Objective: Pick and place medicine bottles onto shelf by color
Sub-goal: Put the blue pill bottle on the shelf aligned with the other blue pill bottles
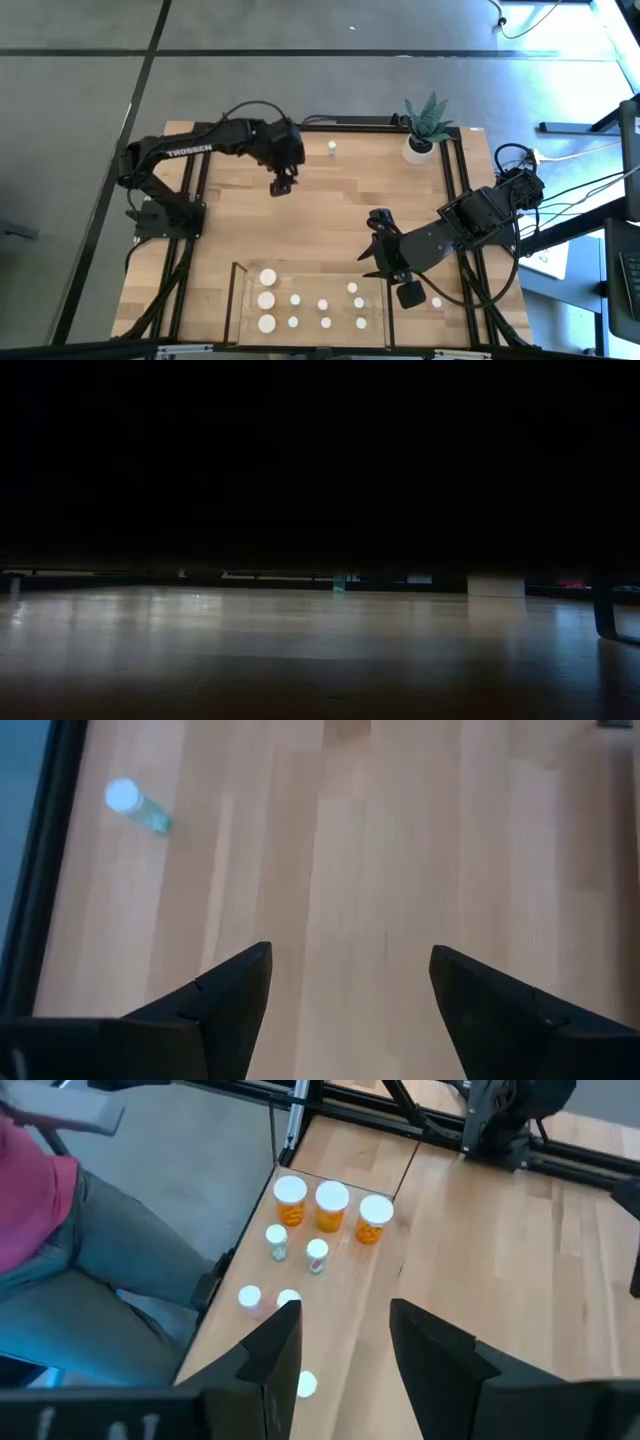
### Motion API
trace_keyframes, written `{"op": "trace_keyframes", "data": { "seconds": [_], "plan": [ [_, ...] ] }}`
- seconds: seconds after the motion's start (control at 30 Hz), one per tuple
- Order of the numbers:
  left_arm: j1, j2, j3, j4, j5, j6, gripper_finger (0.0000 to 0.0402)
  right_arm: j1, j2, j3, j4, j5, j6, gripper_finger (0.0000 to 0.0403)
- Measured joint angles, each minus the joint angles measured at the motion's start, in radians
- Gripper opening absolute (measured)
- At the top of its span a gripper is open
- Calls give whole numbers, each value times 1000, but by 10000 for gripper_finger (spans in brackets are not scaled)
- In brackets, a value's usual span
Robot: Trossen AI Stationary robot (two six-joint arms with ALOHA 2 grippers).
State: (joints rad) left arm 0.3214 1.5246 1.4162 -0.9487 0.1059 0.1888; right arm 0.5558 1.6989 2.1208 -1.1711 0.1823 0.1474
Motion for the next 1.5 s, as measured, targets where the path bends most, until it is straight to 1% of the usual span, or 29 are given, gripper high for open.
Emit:
{"op": "trace_keyframes", "data": {
  "seconds": [0.1, 0.17, 0.3, 0.4, 0.53, 0.63, 0.73, 0.87, 0.97, 1.07, 1.23, 1.3, 1.37, 1.5],
  "plan": [
    [41, 0, 0, 32, 51, 71, 265, -10, 0, 0, -7, 22, -27, 156],
    [61, 4, 0, 55, 79, 92, 265, -25, 0, 0, -28, 74, -27, 156],
    [85, 7, -5, 121, 95, 110, 265, -68, -4, 0, -96, 206, 67, 156],
    [95, 6, -32, 220, 95, 108, 265, -107, -14, 0, -140, 258, 123, 156],
    [112, 6, -73, 325, 85, 77, 265, -159, -27, 0, -157, 269, 137, 156],
    [120, 8, -99, 360, 78, 57, 265, -202, -35, 0, -184, 269, 150, 156],
    [126, 7, -107, 372, 80, 56, 265, -252, -40, 0, -230, 273, 189, 156],
    [132, 11, -109, 382, 78, 55, 265, -325, -40, 0, -265, 312, 201, 156],
    [132, 12, -109, 381, 78, 54, 265, -385, -40, 0, -303, 314, 211, 156],
    [127, 12, -109, 378, 79, 54, 265, -457, -45, -1, -357, 309, 243, 156],
    [123, 12, -109, 358, 79, 57, 265, -602, -47, -1, -356, 297, 290, 156],
    [122, 12, -109, 336, 79, 57, 265, -666, -47, -1, -348, 241, 290, 156],
    [123, 12, -109, 308, 79, 58, 265, -724, -47, -1, -335, 154, 282, 156],
    [125, 12, -109, 253, 79, 107, 265, -804, -36, 0, -271, 20, 212, 156]
  ]
}}
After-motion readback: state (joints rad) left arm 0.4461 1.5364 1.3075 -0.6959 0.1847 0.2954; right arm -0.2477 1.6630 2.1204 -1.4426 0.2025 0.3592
